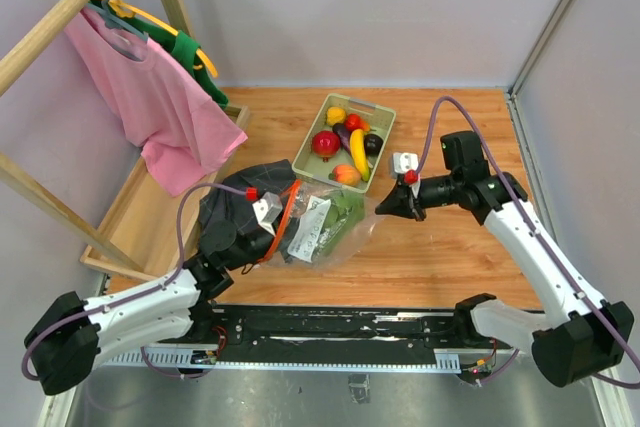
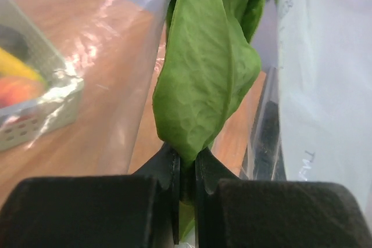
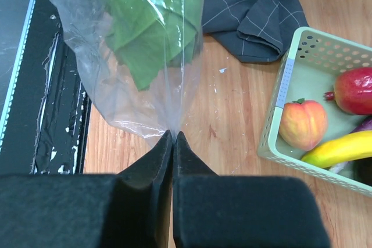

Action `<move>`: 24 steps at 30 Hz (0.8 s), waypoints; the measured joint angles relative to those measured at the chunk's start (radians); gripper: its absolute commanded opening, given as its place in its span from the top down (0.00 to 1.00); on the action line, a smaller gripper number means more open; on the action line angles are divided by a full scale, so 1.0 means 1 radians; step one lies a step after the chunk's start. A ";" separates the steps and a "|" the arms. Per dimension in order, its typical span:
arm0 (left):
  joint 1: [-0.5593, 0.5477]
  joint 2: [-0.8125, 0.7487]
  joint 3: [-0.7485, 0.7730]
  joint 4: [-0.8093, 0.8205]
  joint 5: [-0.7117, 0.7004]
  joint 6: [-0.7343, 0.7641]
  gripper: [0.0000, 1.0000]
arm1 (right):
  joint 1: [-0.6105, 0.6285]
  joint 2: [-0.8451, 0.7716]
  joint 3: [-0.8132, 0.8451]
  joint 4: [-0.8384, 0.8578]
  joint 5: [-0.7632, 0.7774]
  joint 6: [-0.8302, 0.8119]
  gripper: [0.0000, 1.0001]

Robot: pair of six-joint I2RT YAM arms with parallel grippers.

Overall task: Open the zip-top bag and remove the fake food
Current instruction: Pick up the fake vegetable from the zipper food storage bag.

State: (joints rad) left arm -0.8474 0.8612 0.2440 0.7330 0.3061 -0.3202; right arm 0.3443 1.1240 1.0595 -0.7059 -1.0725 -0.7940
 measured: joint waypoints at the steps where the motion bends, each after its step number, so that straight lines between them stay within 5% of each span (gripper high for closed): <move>1: 0.000 -0.019 -0.008 -0.006 -0.014 -0.002 1.00 | 0.000 -0.018 -0.018 0.022 0.000 0.009 0.99; 11: -0.005 -0.220 -0.130 -0.005 -0.151 -0.095 1.00 | -0.018 -0.057 -0.128 0.142 -0.007 0.071 0.99; 24: 0.000 -0.119 -0.057 -0.022 -0.102 -0.085 1.00 | -0.024 -0.028 -0.147 0.174 0.118 0.098 0.99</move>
State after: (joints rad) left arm -0.8474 0.7425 0.1867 0.7109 0.2039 -0.4049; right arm 0.3206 1.0958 0.9123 -0.5316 -0.9543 -0.6960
